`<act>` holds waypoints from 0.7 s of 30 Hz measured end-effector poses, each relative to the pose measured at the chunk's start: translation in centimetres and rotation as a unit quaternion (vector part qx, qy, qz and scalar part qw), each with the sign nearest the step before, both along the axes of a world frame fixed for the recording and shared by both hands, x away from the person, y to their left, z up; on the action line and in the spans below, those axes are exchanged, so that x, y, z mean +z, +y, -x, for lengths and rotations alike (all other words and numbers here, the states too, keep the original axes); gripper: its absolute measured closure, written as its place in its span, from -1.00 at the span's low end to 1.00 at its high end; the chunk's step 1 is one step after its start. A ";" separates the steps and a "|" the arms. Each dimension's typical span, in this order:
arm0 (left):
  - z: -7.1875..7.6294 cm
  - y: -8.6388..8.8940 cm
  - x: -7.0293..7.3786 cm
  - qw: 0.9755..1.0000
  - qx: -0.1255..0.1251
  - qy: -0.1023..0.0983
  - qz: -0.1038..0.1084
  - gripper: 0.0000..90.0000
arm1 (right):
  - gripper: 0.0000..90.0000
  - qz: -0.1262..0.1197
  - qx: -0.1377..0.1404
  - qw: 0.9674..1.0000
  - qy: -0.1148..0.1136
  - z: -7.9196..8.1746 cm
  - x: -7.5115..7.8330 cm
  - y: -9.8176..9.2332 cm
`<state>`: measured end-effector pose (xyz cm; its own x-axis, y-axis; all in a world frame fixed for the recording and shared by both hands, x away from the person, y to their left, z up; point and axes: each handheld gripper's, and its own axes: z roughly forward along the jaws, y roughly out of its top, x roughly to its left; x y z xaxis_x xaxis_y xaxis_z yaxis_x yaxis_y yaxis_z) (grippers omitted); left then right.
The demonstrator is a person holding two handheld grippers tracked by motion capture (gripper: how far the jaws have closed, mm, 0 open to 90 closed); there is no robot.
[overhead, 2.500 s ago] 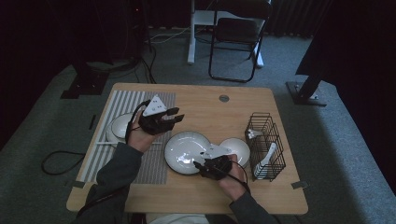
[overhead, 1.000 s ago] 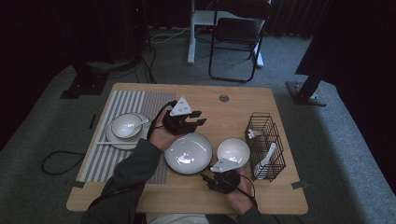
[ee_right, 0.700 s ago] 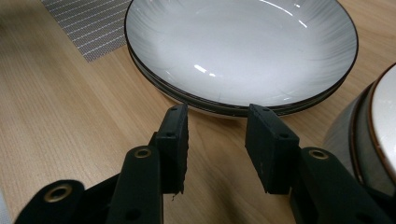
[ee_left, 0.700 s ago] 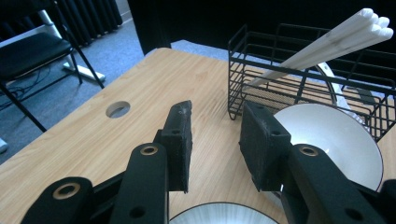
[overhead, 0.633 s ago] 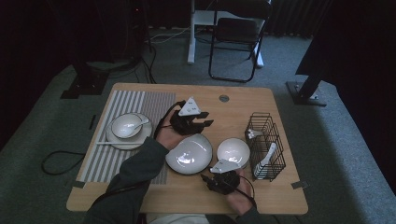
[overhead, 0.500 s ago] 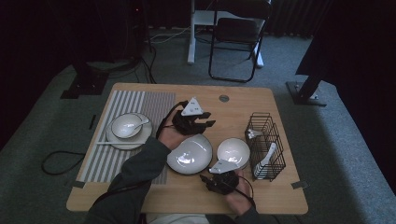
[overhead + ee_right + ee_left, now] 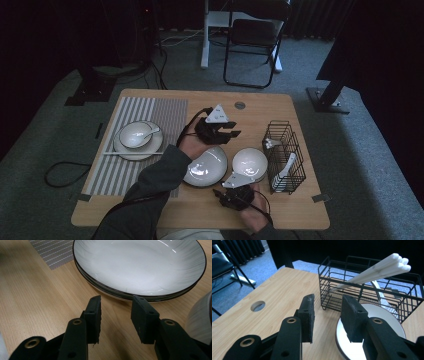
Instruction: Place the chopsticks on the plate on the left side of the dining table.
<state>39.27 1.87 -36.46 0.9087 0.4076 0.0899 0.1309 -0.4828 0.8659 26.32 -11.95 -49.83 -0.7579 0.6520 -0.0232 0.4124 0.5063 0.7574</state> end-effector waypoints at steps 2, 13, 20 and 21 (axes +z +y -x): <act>0.0 -0.4 0.0 1.000 -0.004 0.000 -0.001 0.42 | 0.33 -0.001 -0.001 1.000 0.000 0.0 0.0 -0.1; 0.2 -2.1 0.6 1.000 -0.027 0.003 0.010 0.38 | 0.49 -0.004 -0.003 1.000 0.000 0.2 0.1 -0.6; 0.6 -3.3 0.9 0.999 -0.041 0.002 0.012 0.37 | 0.46 -0.006 -0.007 1.000 -0.001 0.2 0.2 -0.9; 0.7 -3.5 1.0 0.999 -0.044 0.003 0.014 0.37 | 0.45 -0.006 -0.008 1.000 -0.001 0.2 0.2 -0.9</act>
